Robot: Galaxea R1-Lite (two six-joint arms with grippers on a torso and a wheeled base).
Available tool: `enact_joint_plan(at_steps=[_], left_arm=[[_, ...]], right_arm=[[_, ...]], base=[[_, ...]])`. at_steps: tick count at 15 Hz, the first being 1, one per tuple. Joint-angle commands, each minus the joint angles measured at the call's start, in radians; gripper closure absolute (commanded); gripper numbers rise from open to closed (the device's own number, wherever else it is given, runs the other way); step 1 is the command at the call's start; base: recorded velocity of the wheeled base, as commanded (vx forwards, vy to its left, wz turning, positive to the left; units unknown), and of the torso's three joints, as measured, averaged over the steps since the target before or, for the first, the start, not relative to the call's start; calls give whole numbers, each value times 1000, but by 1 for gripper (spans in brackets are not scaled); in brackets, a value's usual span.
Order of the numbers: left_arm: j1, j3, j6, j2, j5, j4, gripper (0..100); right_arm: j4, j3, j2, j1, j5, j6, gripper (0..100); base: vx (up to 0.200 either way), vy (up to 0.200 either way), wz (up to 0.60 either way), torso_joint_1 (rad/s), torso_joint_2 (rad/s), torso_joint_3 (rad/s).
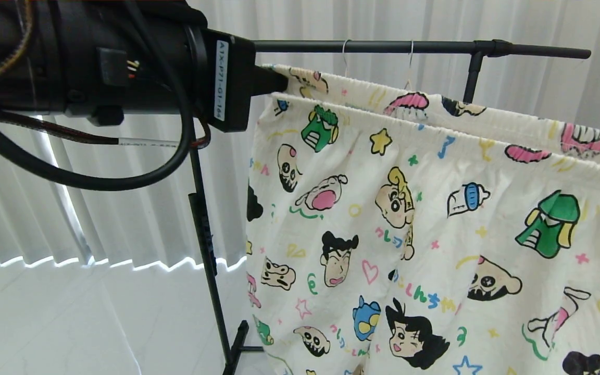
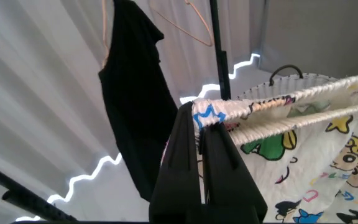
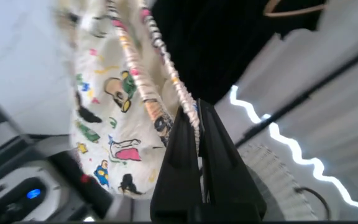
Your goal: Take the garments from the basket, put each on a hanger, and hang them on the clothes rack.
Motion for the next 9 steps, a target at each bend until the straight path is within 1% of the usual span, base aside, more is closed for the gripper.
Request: enact_joint_plan(at_steps=[1, 3, 4, 5, 6, 7, 9], left_arm=[[-11, 0, -1, 21, -2, 1, 100], [-11, 6, 2, 9, 0, 1, 100], [-10, 29, 4, -25, 0, 8, 100], [-10, 66, 7, -75, -2, 36, 100], [-11, 97, 7, -134, -11, 100, 100], [-16, 121, 4, -200, -39, 183, 100], [-48, 136, 2, -304, -147, 338, 100]], right_arm=[[-9, 0, 19, 25, 0, 1, 100], [-13, 1, 19, 19, -1, 2, 100], [-13, 1, 22, -3, -7, 2, 100], [-16, -3, 39, -58, -13, -1, 100], [-50, -8, 59, -124, -13, -8, 100], [-133, -6, 88, -167, -9, -19, 100], [-288, -12, 162, -182, -4, -28, 100]], base=[[0, 0, 0, 0, 0, 0], [0, 0, 0, 0, 0, 0], [0, 0, 0, 0, 0, 0], [0, 0, 0, 0, 0, 0], [0, 0, 0, 0, 0, 0], [0, 0, 0, 0, 0, 0], [0, 0, 0, 0, 0, 0]])
